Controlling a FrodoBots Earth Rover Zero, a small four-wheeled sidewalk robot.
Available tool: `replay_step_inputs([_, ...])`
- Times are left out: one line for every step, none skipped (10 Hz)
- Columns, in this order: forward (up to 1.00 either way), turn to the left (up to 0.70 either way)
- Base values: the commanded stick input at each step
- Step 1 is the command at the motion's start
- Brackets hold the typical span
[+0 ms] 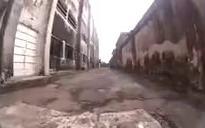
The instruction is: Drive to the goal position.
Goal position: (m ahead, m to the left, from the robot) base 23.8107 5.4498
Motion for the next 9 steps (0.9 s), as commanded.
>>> replay_step_inputs([0.85,-0.08])
replay_step_inputs([0.85,0.0])
replay_step_inputs([0.85,0.0])
replay_step_inputs([0.85,0.0])
replay_step_inputs([0.85,0.0])
replay_step_inputs([0.85,0.0])
replay_step_inputs([0.85,0.0])
replay_step_inputs([0.85,0.0])
replay_step_inputs([0.85,0.0])
